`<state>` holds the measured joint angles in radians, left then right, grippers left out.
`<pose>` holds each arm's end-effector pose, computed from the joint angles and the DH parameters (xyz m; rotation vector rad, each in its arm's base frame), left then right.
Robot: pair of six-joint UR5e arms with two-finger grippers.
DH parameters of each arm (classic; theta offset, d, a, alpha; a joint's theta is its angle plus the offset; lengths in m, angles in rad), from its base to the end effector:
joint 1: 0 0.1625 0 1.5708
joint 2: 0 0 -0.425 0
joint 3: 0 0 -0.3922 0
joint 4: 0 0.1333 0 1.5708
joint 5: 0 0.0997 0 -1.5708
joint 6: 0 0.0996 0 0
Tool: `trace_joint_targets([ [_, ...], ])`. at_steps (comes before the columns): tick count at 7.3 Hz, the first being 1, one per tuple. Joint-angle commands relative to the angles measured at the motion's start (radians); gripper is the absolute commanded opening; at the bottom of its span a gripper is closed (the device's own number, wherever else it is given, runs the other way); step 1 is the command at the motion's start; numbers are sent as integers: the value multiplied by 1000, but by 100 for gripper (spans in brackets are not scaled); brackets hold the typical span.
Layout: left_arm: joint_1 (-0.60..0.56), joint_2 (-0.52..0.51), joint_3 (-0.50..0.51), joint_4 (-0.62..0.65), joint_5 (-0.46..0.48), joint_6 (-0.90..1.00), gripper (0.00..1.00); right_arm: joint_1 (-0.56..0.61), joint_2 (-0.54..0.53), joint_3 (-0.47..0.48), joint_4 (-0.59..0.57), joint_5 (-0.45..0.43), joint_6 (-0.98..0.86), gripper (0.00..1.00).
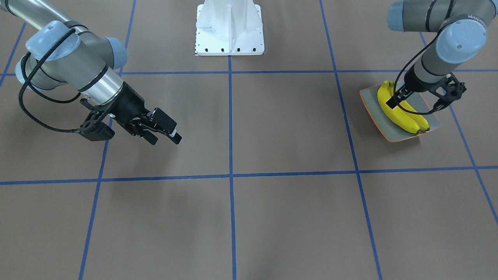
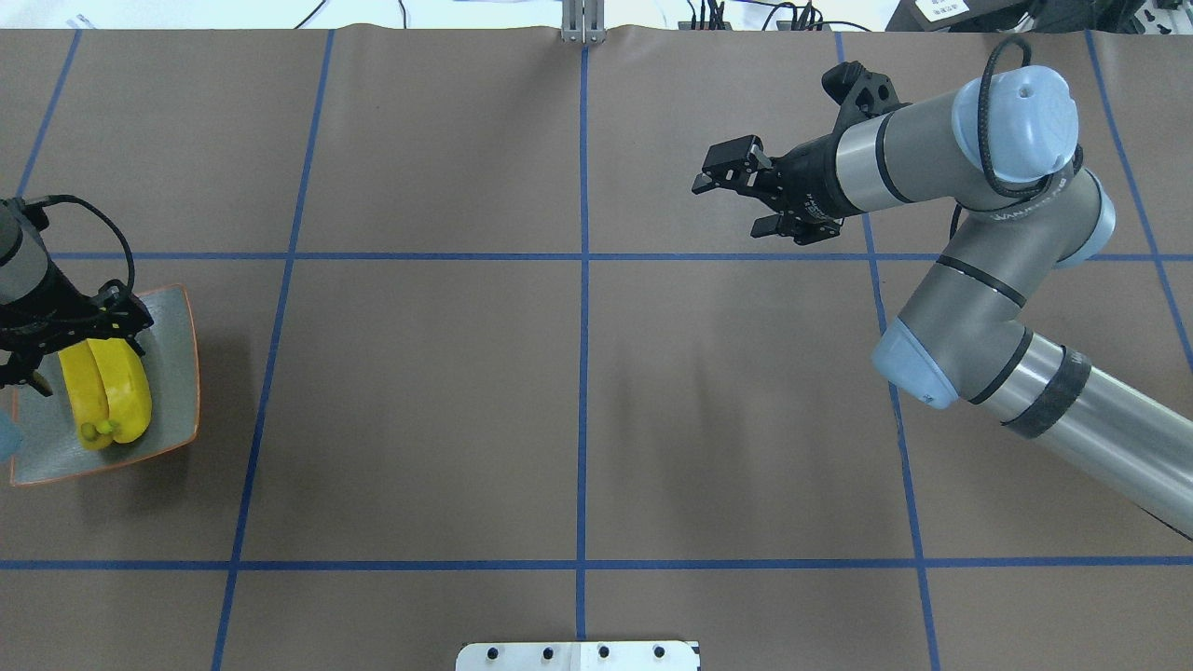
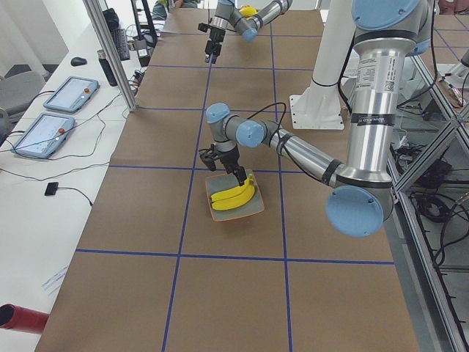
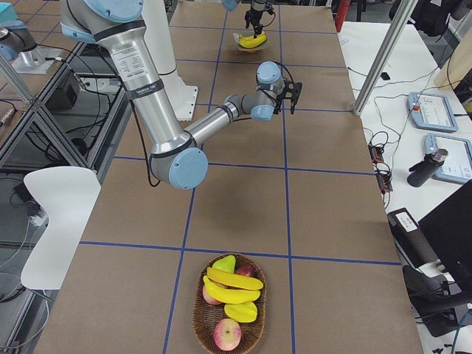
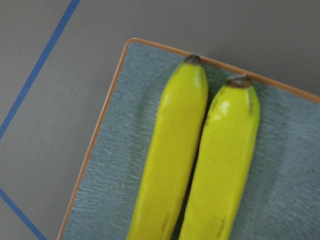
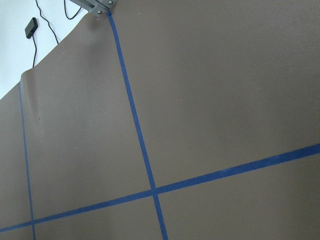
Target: Transfer all bananas from basket to plate
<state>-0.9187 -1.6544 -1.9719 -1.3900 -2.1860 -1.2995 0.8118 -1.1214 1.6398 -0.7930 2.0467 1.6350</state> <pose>0.2444 -0.4450 0.4510 -0.3446 0.5928 -0.5288 -0.3752 -0.5229 0.2790 0.0855 -1.3374 0.4345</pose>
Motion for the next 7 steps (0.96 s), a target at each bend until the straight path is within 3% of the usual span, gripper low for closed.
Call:
trace_joint_targets([
  [1,-2,-112,-16,2,-26,-9,100,56,-40,12,0,13,-3,100],
  [2,0,-192,-10,9,-23,-11,100,93,-88,31,0,18,-4,100],
  [4,3,-278,-5,8,-31,-12,100,188,-263,54,9,35,-212,100],
  [7,4,-304,2,-23,-32,-17,100,448,-467,40,-3,208,-500,100],
])
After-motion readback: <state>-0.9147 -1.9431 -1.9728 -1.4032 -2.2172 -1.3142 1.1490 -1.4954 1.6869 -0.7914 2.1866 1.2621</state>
